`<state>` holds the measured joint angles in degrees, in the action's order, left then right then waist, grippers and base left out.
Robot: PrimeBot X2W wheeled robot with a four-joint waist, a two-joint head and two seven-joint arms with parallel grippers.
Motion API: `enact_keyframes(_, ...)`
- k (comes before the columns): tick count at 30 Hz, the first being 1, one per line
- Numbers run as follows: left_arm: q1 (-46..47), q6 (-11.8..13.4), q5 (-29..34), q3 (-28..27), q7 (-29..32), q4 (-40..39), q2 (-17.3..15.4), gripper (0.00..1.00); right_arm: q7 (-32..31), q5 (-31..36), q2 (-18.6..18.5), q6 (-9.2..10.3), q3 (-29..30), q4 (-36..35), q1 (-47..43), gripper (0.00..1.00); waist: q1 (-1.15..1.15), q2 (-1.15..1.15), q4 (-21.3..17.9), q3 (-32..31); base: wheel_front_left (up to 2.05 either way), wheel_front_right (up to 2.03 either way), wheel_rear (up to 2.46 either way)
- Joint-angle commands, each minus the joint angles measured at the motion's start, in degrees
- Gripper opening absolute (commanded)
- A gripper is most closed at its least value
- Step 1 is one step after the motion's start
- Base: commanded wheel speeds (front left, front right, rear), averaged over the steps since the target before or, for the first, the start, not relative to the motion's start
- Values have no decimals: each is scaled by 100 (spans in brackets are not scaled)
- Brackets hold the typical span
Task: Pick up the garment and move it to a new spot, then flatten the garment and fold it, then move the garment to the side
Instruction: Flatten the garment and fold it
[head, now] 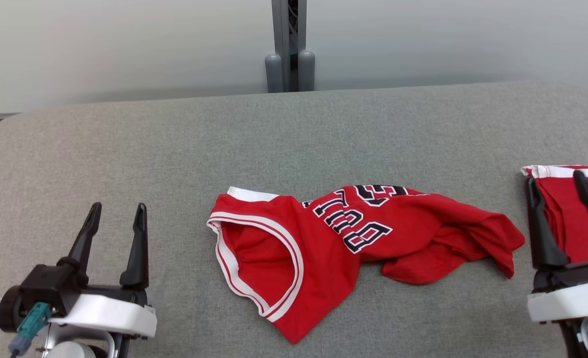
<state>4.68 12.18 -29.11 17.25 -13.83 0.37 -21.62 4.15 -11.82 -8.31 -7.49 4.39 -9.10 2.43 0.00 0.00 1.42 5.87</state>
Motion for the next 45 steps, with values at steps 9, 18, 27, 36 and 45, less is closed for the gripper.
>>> enact_keyframes(9,-487,214,53,96,121,-231,-50,100,-297,188,321,-1,-160,81,-535,100,0,0,64,-424,0,0,0)
enact_keyframes(18,-748,321,53,178,287,-387,-89,100,-389,148,411,-1,-150,148,-853,100,0,0,101,-601,0,0,0)
enact_keyframes(27,-658,313,93,264,387,-487,-157,100,-392,130,458,-1,-187,141,-822,100,0,0,104,-588,0,0,0)
enact_keyframes(36,-59,-773,-114,1464,1556,-352,-18,100,-443,147,453,-1,-258,161,-645,100,0,0,79,-357,0,0,0)
enact_keyframes(45,465,-1459,-188,2263,2286,837,317,100,-343,56,465,-1,-411,325,-463,100,0,0,-261,-44,0,0,0)
